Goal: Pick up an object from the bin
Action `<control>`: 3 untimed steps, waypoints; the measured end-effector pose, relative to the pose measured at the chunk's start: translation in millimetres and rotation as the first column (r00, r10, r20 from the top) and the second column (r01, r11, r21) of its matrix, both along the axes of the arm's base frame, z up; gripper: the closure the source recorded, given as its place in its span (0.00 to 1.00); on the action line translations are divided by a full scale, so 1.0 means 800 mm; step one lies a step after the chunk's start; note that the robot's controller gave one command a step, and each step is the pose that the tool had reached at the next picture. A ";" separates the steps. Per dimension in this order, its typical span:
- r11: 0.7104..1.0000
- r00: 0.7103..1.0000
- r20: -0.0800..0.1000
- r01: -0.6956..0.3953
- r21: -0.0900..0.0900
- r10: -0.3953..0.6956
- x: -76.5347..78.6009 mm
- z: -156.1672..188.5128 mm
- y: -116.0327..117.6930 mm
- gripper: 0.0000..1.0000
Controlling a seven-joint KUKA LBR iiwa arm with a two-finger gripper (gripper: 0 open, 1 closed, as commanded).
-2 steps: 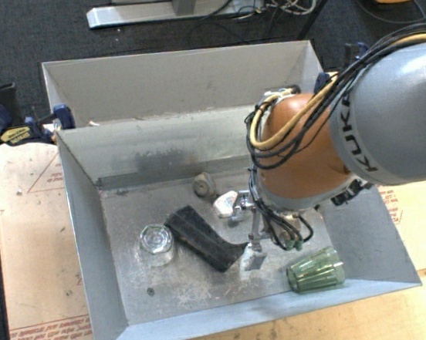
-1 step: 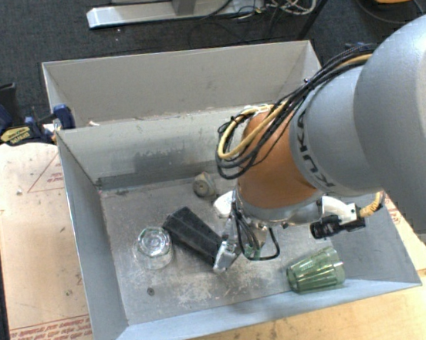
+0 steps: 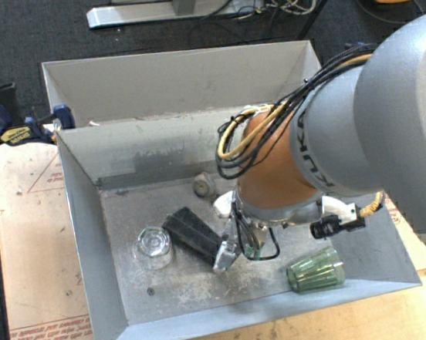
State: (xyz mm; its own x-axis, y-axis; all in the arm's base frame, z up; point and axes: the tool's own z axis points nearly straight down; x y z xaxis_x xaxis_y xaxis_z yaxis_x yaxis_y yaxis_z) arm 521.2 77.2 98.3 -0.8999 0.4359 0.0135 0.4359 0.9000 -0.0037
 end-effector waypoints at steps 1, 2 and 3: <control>1.000 1.000 0.011 -0.003 -0.003 0.003 0.002 0.028 0.002 1.00; 1.000 1.000 0.005 -0.016 -0.004 0.016 -0.016 0.093 0.004 1.00; 1.000 1.000 0.010 -0.007 -0.003 0.007 -0.006 0.048 0.010 1.00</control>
Offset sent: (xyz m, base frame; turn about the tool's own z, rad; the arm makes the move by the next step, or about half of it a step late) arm -0.0189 0.0044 0.1068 -0.0214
